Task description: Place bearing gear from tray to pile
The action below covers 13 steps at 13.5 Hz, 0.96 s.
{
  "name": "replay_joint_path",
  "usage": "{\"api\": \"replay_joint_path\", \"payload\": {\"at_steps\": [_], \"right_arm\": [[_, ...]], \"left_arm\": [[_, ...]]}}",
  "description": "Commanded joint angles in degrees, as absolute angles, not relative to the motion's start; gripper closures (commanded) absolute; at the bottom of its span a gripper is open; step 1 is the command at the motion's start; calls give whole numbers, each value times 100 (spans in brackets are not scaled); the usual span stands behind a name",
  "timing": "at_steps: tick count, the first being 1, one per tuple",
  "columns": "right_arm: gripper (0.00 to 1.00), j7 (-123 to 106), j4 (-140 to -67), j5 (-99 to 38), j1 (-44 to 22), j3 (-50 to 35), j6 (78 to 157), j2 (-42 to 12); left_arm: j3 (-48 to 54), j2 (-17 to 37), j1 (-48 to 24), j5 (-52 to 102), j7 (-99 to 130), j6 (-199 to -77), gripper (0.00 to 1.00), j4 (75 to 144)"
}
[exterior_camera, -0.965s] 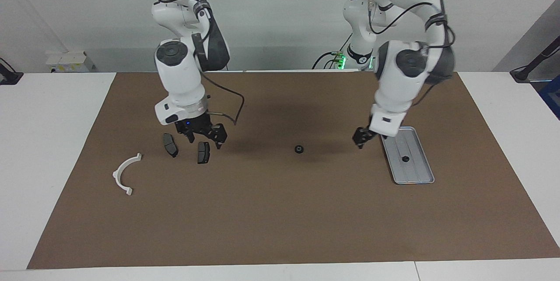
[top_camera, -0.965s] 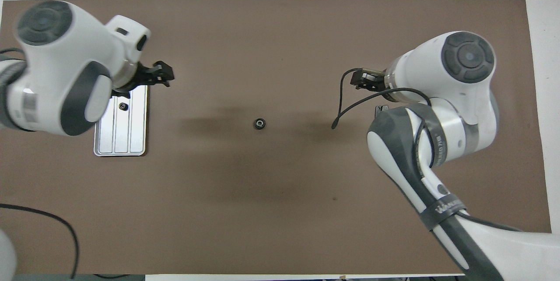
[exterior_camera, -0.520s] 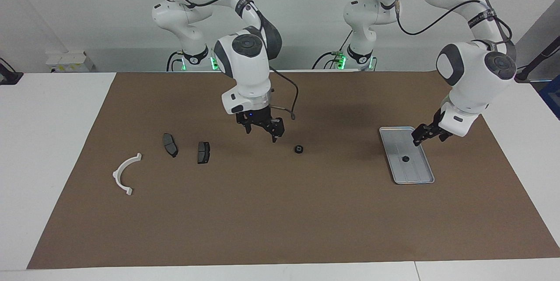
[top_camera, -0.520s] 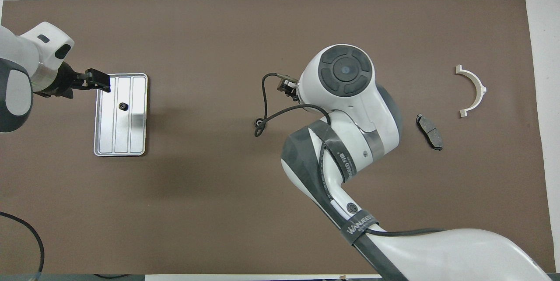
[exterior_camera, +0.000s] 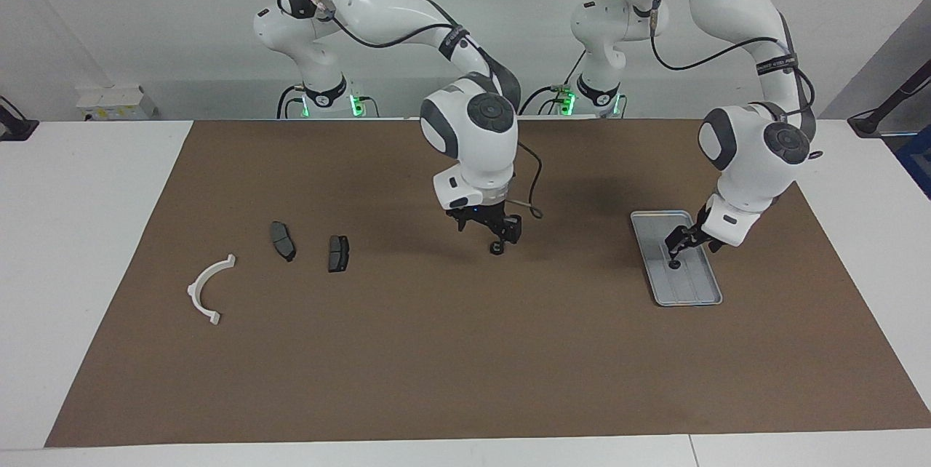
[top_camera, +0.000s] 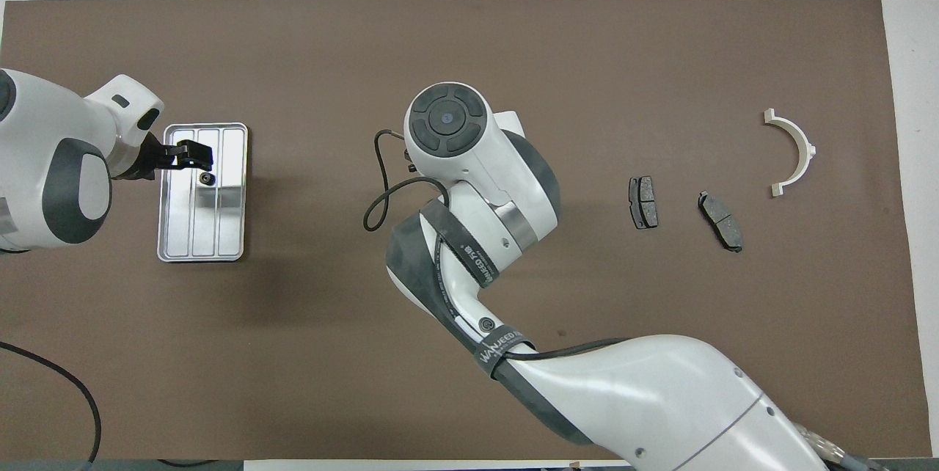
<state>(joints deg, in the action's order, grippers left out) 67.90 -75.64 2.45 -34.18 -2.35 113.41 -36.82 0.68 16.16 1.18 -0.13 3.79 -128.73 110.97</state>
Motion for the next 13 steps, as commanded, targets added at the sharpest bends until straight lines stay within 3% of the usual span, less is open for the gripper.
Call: {"api": "replay_joint_path", "payload": {"at_steps": [1, 7, 13], "right_arm": [[0, 6987, -6952, 378, -3594, -193, 11267, -4244], [0, 7022, -7022, 378, -3797, -202, 11592, -4412], [4, 6970, -7812, 361, -3771, -220, 12049, -4193]], "left_arm": [[114, 1670, 185, 62, 290, -13471, 7, 11372], [114, 1705, 132, 62, 351, -13772, 10, 11671], [114, 1652, 123, 62, 413, -13728, 14, 11830]]}}
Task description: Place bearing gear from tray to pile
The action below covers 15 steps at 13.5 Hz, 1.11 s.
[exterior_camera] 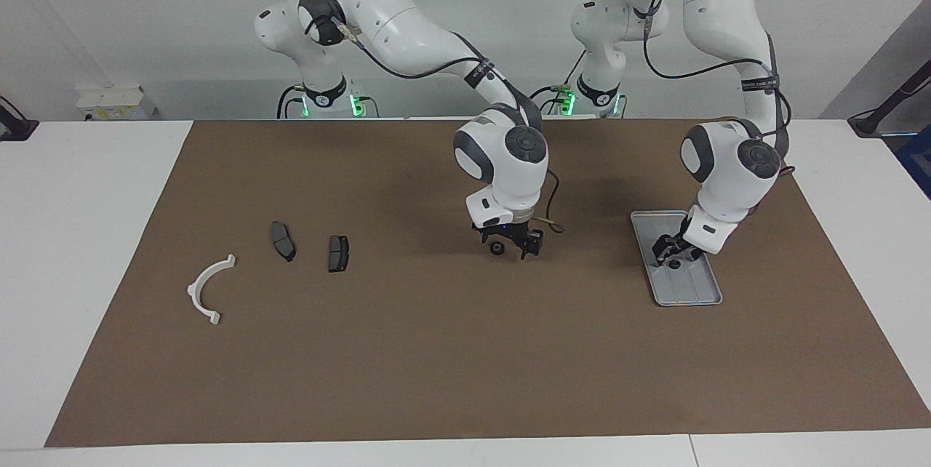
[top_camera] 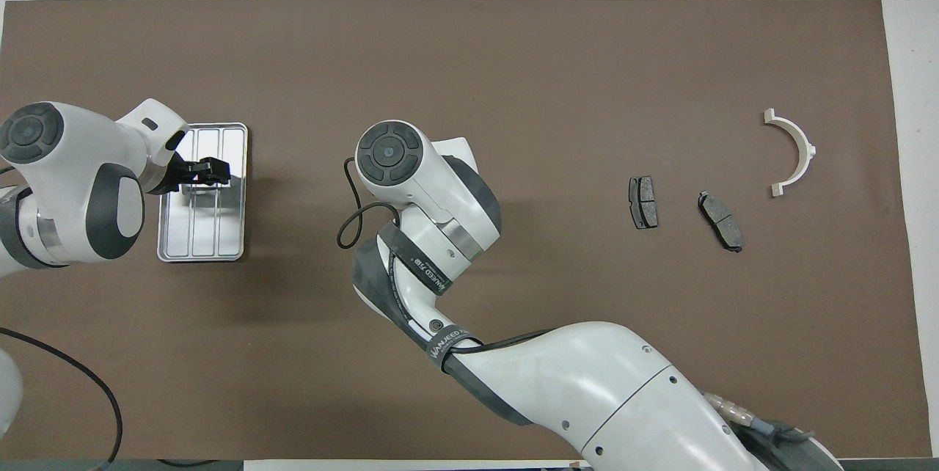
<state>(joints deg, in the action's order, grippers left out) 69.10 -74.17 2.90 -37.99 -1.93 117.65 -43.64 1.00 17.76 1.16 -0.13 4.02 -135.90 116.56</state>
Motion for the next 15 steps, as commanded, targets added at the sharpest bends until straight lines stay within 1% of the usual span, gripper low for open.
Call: {"api": "replay_joint_path", "payload": {"at_steps": [1, 2, 3, 4, 5, 7, 9, 10, 11, 13, 14, 15], "right_arm": [[4, 6970, -7927, 360, -3771, -220, 12102, -4158], [6, 6978, -7954, 360, -3771, -220, 12111, -4140], [10, 6970, -7972, 360, -3771, -220, 12111, -4140], [17, 6970, -7963, 360, -3762, -220, 12120, -4140], [27, 6970, -7954, 360, -3762, -220, 12120, -4140], [59, 6970, -7954, 352, -3753, -220, 12094, -4140], [83, 6979, -7937, 317, -3736, -220, 12111, -4140], [97, 6979, -7910, 290, -3727, -220, 12111, -4140], [100, 6979, -7901, 290, -3718, -220, 12111, -4140], [100, 6970, -7858, 290, -3665, -220, 12042, -4140], [100, 6961, -7744, 307, -3613, -211, 11876, -4131], [100, 6935, -7604, 360, -3578, -194, 11456, -4140]], "left_arm": [[114, 1652, 123, 62, 413, -13729, 24, 11830], [114, 1652, 123, 62, 413, -13737, 51, 11830], [123, 1661, 123, 62, 439, -13746, 86, 11804], [123, 1670, 123, 62, 483, -13746, 100, 11786], [123, 1670, 114, 62, 553, -13763, 100, 11769], [132, 1696, 88, 62, 693, -13764, 100, 11725], [132, 1714, 35, 62, 844, -13659, 100, 11585], [132, 1723, 35, 62, 844, -13362, 100, 11332], [141, 1714, 35, 70, 835, -12724, 100, 10894], [176, 1714, 18, 323, 852, -11327, 100, 9797], [167, 1714, -52, 534, 879, -10851, 100, 9382], [158, 1705, -166, 597, 949, -10506, 100, 9100]]}}
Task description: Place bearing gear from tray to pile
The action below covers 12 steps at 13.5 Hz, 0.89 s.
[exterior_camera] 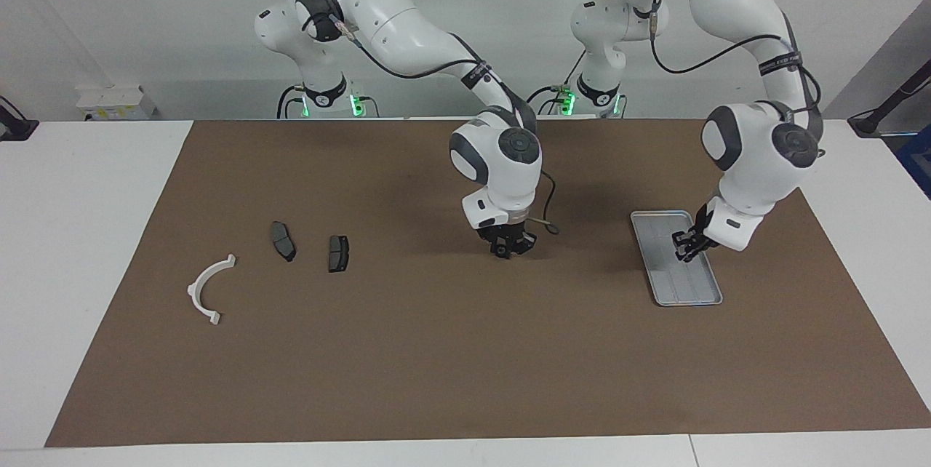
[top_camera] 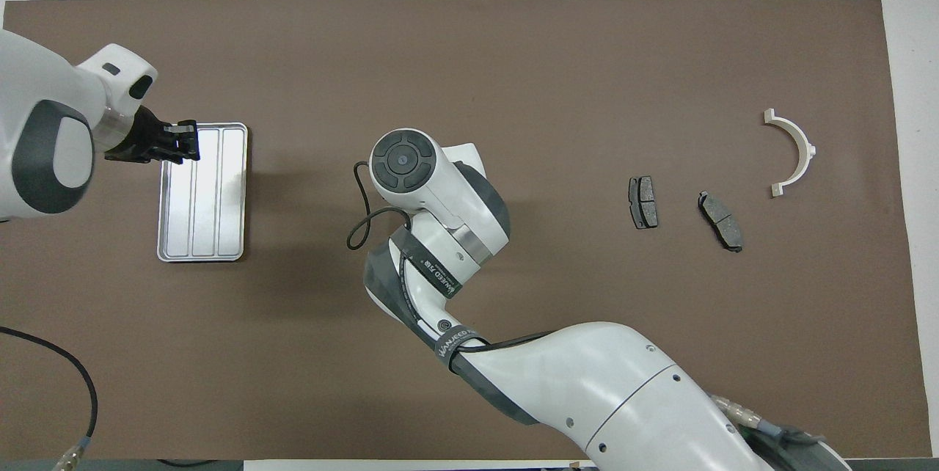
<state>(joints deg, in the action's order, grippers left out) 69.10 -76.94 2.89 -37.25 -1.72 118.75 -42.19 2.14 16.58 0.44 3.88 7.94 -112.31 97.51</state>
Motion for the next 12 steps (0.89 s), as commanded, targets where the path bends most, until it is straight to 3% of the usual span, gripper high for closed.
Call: {"api": "replay_joint_path", "payload": {"at_steps": [1, 3, 5, 7, 9, 12], "right_arm": [[100, 6795, -7263, 369, -3447, -219, 11017, -4131], [100, 6191, -6682, 308, -3122, -228, 10059, -3948], [100, 4912, -6618, 273, -2508, -255, 9416, -3422], [100, 3199, -6618, 290, -1866, -264, 8888, -3069], [100, 1660, -6644, 378, -1216, -220, 8903, -3015], [100, 152, -7284, 413, -345, -220, 9990, -3015]], "left_arm": [[167, 1696, -219, 606, 1158, -10320, 100, 8879], [167, 1661, -403, 589, 1379, -10301, 100, 8833], [167, 1644, -465, 519, 1519, -10284, 100, 8877], [167, 1600, -1165, 160, 2560, -10292, 100, 8990], [167, 1416, -2026, 132, 3590, -10396, 100, 9410], [167, 1354, -2995, 114, 4849, -11003, 100, 9668]]}}
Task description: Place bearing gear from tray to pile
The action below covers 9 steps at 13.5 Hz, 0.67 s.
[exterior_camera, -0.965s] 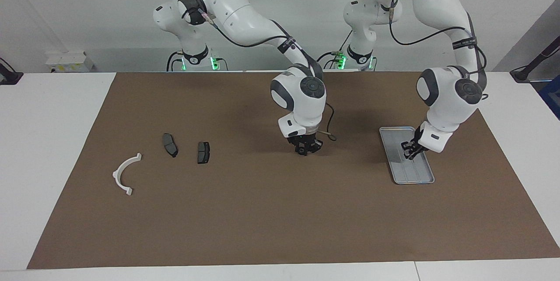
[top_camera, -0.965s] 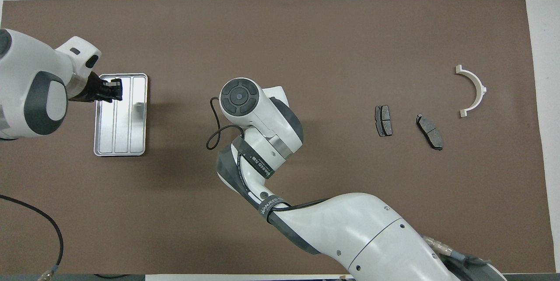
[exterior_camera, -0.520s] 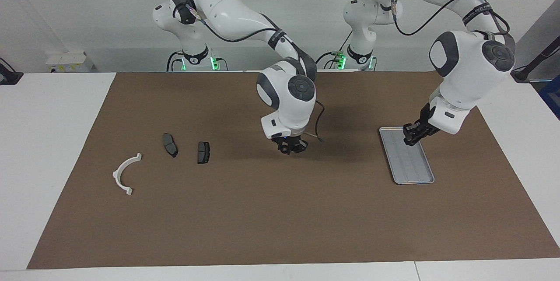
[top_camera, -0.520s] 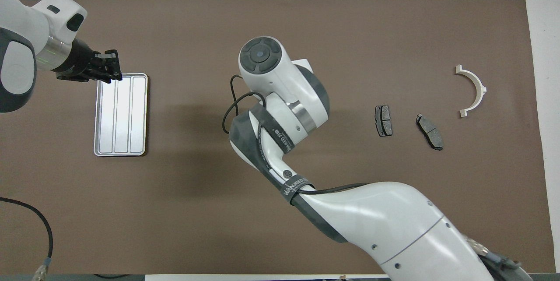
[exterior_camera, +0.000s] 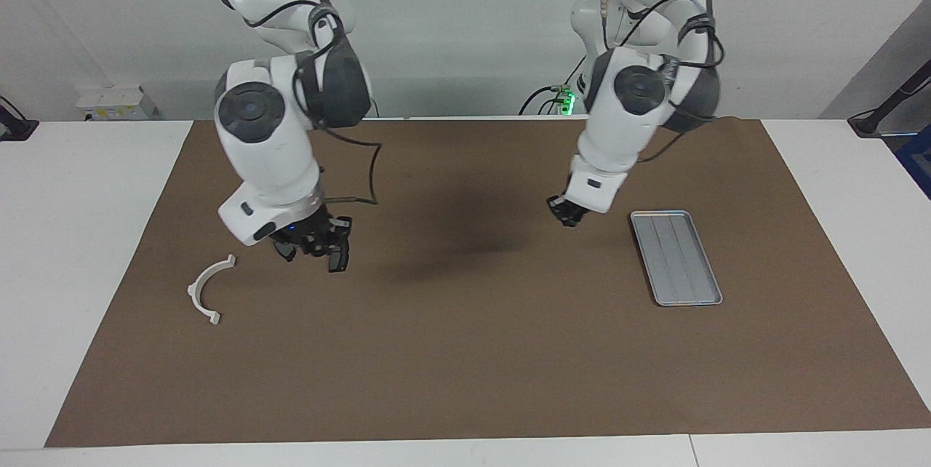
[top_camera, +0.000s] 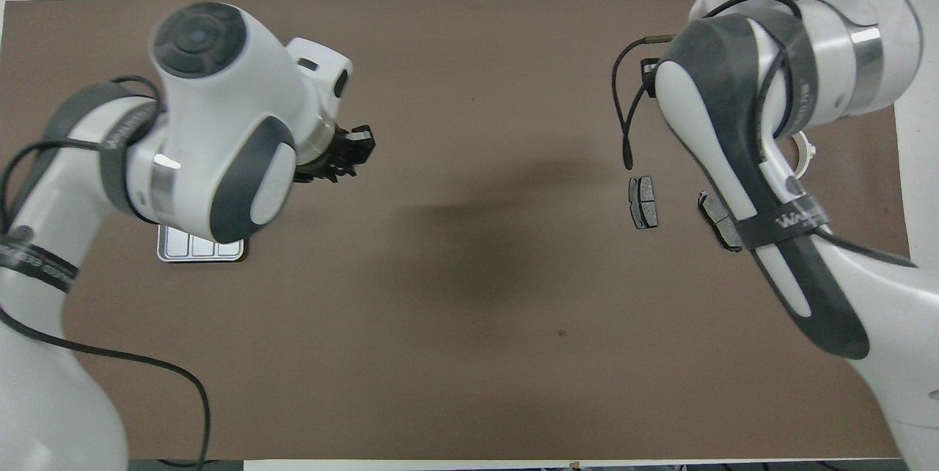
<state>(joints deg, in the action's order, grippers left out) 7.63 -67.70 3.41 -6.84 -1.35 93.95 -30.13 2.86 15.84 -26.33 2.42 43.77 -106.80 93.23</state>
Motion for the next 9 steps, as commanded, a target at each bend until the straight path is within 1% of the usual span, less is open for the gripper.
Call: {"api": "replay_joint_path", "payload": {"at_steps": [1, 3, 4, 5, 6, 7, 9], "right_arm": [[100, 89, -7625, 404, -212, -220, 10411, -3015], [100, 88, -8128, 404, -106, -220, 11211, -3102], [100, 79, -8260, 413, 8, -220, 11589, -3233], [100, 27, -8314, 413, 96, -220, 11941, -3478], [100, 9, -8332, 413, 123, -220, 12179, -3594], [100, 17, -8341, 404, 123, -220, 12225, -3638], [100, -9, -8341, 413, 149, -220, 12514, -3770]], "left_arm": [[176, 1354, -3171, 123, 5086, -11161, 100, 9677], [176, 1441, -3453, 123, 5343, -11442, 100, 9720], [176, 1563, -3559, 123, 5483, -11757, 100, 9903], [176, 1704, -3603, 114, 5580, -12273, 100, 10149], [176, 1827, -3612, 114, 5590, -12522, 100, 10291], [167, 1933, -3673, 97, 5599, -12585, 100, 10362], [167, 1969, -3726, -26, 5642, -12813, 100, 10616]]}}
